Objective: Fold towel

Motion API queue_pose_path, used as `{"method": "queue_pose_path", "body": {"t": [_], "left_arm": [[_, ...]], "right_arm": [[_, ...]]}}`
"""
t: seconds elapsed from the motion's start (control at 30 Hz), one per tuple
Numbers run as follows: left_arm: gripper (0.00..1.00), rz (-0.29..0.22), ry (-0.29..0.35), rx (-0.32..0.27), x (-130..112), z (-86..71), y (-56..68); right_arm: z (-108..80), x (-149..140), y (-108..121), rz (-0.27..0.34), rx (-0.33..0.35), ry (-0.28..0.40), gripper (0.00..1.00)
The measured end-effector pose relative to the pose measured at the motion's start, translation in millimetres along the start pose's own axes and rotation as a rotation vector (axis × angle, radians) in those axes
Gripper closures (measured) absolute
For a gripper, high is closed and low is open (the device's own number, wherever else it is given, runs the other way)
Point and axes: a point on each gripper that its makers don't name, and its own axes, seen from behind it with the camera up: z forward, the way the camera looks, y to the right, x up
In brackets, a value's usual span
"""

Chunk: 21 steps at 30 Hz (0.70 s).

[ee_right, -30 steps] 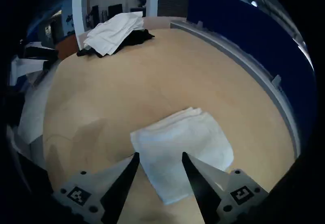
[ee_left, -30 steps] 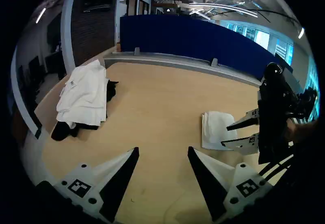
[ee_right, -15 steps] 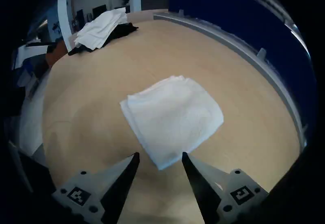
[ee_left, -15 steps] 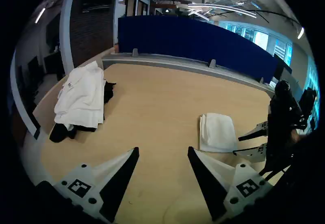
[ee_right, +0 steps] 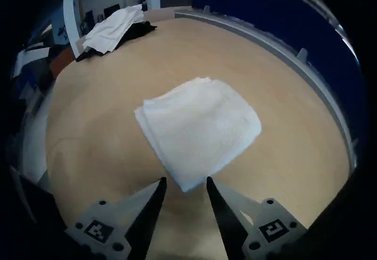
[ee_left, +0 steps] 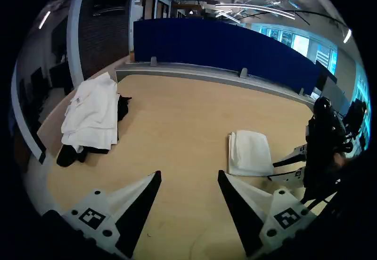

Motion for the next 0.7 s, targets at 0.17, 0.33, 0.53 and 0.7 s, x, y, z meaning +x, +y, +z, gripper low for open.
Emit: {"method": "queue_pose_path", "body": {"t": [0.17,0.33,0.53,0.7], "left_arm": [[0.11,-0.004,-0.001,0.004,-2.1,-0.3,-2.5],[0.11,-0.004,-0.002,0.007,-2.9,-0.6,-4.7],[0.11,-0.003,-0.004,0.007,-4.9,0.2,-5.3],[0.11,0.001,-0.005,0.007,-6.1,1.3,-4.8]], "right_arm": [[1.8,-5.7,0.6,0.021,-0.003,-0.006,0.52],[1.6,-9.1,1.7,0.036,-0.008,-0.006,0.7],[3.0,-8.6,1.9,0.049,-0.006,0.003,0.9],[4.1,-6.8,5.0,0.05,-0.017,0.009,0.95]]}}
